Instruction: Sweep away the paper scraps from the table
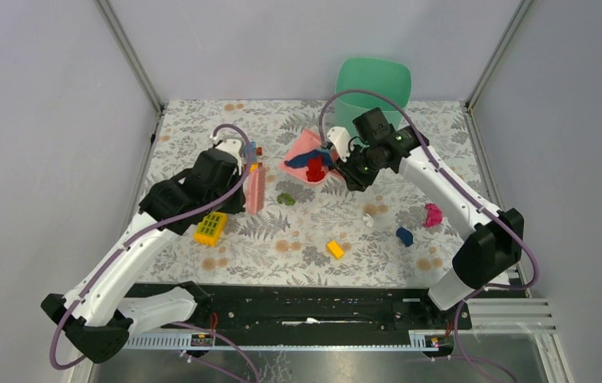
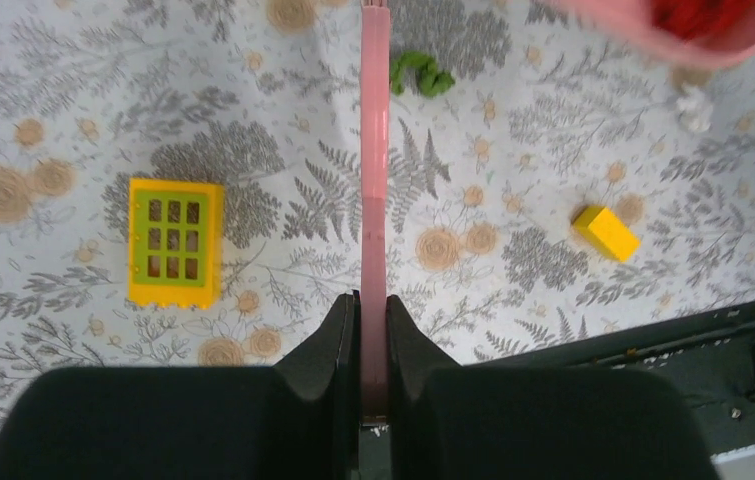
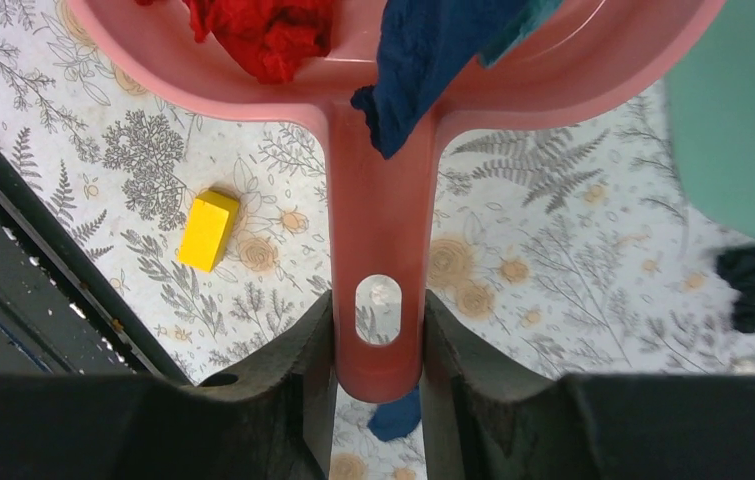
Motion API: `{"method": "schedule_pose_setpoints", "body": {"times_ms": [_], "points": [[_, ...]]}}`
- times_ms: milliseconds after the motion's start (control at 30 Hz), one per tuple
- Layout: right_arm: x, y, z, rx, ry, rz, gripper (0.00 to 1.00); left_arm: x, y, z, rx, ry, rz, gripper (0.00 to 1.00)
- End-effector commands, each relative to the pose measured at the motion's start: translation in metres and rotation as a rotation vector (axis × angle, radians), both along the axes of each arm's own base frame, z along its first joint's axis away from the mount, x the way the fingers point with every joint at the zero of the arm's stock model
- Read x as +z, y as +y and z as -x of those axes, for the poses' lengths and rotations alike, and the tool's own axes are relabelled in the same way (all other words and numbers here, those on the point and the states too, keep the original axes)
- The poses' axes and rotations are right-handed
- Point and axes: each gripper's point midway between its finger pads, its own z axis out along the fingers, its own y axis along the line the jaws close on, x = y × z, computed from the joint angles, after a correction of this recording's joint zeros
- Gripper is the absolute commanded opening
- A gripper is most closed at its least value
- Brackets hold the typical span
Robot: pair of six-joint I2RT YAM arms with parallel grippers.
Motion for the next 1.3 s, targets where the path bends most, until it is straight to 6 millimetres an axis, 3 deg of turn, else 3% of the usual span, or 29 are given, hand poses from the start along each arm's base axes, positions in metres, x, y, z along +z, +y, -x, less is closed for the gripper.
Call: {"method": "schedule_pose_setpoints", "body": {"times_ms": [0, 167, 300, 467, 667, 933, 1133, 1267], "points": [[0.053, -0.013, -0.012, -0.025, -0.088, 0.006, 0.0, -0.017, -0.009, 0.004, -0.04, 0.015, 0.035, 0.0], [0.082, -0.018, -0.024, -0.057, -0.075, -0.017, 0.0, -0.034, -0.013, 0.011, -0.079, 0.061, 0.03, 0.0], [0.09, -0.023, -0.039, -0.11, -0.081, -0.029, 0.0, -0.04, -0.017, 0.016, -0.092, 0.078, 0.06, 0.0], [0.109, -0.047, -0.076, -0.253, -0.158, -0.043, 0.0, -0.041, -0.019, 0.022, -0.121, 0.084, 0.075, 0.0], [0.119, -0.068, -0.1, -0.33, -0.169, -0.063, 0.0, -0.046, -0.013, 0.023, -0.129, 0.081, 0.037, 0.0], [0.147, -0.126, -0.141, -0.504, -0.299, -0.024, 0.0, -0.055, -0.017, 0.028, -0.16, 0.116, 0.042, 0.0], [0.171, -0.187, -0.169, -0.565, -0.497, 0.22, 0.0, -0.054, -0.016, 0.032, -0.167, 0.117, 0.048, 0.0], [0.184, -0.211, -0.177, -0.526, -0.576, 0.385, 0.0, -0.053, -0.015, 0.032, -0.165, 0.11, 0.05, 0.0]]}}
